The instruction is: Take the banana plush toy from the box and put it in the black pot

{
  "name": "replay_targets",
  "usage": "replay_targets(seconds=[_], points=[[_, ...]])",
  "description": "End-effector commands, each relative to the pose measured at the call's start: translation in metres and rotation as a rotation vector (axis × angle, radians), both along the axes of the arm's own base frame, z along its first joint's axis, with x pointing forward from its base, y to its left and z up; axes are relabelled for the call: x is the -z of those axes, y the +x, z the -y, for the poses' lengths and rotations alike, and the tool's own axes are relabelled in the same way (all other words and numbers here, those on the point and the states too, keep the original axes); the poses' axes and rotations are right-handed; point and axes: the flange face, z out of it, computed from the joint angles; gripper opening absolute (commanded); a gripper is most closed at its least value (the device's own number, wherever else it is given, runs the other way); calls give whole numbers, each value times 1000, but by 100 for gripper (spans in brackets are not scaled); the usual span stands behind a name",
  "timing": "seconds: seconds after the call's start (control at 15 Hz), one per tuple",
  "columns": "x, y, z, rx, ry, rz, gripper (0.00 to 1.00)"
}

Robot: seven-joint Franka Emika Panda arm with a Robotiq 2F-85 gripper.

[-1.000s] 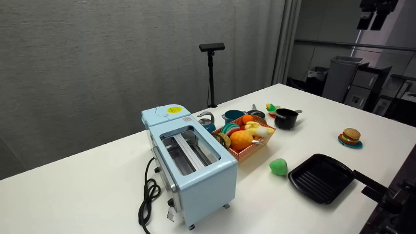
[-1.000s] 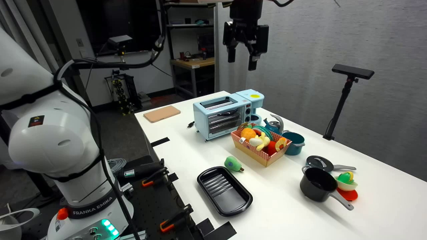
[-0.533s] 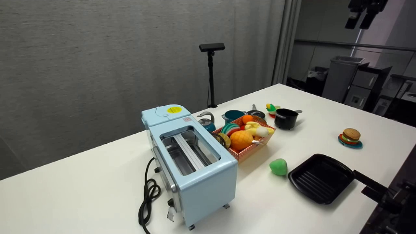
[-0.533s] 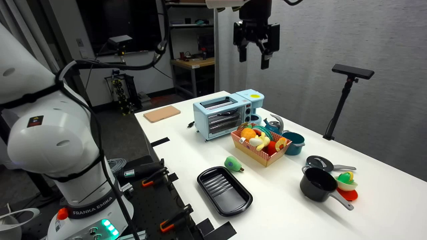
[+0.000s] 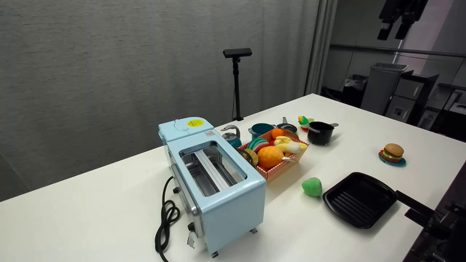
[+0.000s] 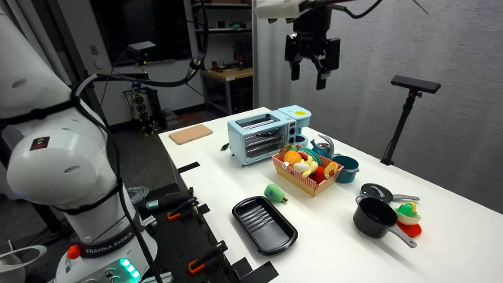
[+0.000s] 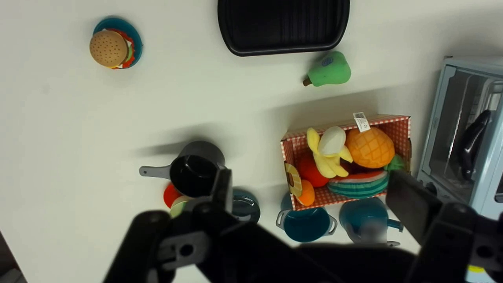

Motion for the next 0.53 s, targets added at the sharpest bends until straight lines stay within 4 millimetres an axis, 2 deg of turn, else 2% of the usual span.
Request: replay_targets(seconds=[0.0, 0.2, 0.27, 0.33, 0.47], points=[[0, 22, 1, 34, 1, -19, 100], [3, 35, -2, 43, 3, -31, 100], [0, 36, -2, 44, 13, -29, 100], [10, 28, -2, 23, -5, -23, 100], [8, 33, -2, 24, -7, -22, 100]])
